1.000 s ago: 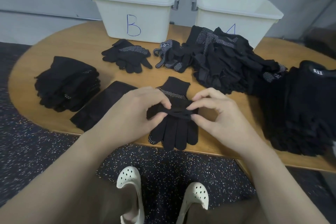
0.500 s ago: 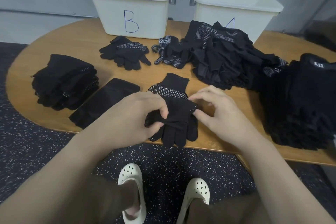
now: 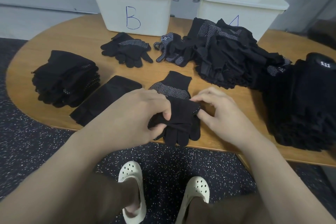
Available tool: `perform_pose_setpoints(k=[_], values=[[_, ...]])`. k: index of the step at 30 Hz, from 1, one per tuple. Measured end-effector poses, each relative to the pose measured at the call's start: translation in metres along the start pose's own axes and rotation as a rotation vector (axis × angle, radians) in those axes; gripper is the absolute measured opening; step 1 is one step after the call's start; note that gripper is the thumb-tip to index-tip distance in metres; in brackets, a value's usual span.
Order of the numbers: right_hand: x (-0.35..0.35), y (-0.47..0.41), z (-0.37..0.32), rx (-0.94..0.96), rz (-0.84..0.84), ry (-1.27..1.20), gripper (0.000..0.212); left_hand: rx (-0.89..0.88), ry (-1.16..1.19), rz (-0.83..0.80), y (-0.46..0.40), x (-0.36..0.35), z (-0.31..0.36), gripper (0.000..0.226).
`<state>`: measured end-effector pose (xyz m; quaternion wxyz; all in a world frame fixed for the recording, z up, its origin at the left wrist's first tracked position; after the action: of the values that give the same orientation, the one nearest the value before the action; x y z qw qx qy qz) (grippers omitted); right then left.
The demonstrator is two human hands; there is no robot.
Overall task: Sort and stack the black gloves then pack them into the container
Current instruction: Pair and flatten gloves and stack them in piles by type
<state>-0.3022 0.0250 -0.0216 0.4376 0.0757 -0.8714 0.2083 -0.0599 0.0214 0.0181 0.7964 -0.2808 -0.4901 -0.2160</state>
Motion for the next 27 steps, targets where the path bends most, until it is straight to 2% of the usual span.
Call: perform_pose_setpoints(k=[4,6,10,13,16,18,23,27], values=[[0.000,-0.001,-0.001,-0.019,-0.005,0.000,0.025,0.007,-0.005,-0.025,0.001,-0.004,-0.001,0.015],[0.001,0.000,-0.002,-0.014,-0.016,-0.007,0.027,0.017,0.002,-0.007,0.001,-0.004,0.000,0.023],[0.007,0.003,-0.005,0.004,-0.039,-0.063,0.041,0.006,0.089,0.113,-0.002,-0.003,0.001,0.019],[0.012,0.006,-0.015,0.039,0.026,-0.076,0.046,0.036,0.043,0.168,-0.006,-0.005,-0.006,0.024],[0.006,0.011,-0.032,0.078,0.105,-0.045,0.038,0.106,-0.044,0.017,-0.006,-0.012,-0.012,0.055],[-0.003,0.013,-0.043,0.057,0.052,0.033,0.048,0.119,-0.090,-0.088,-0.005,-0.018,-0.013,0.071],[-0.027,0.016,-0.058,0.006,-0.229,0.236,0.069,0.152,-0.209,-0.206,-0.002,-0.029,-0.015,0.074],[-0.031,0.020,-0.061,-0.044,-0.333,0.310,0.071,0.169,-0.226,-0.260,-0.003,-0.033,-0.018,0.080]])
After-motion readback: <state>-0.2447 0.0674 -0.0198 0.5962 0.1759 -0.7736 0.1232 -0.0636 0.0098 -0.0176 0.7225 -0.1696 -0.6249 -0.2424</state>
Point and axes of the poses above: each hand's wrist, its own y-axis away from the middle knuckle, its own x-axis out of the back of the hand, z = x × y, the point moved 2 cm from there along -y, towards the middle knuckle, and after that the axes turned 9 degrees about x, right-handed, at the moved point
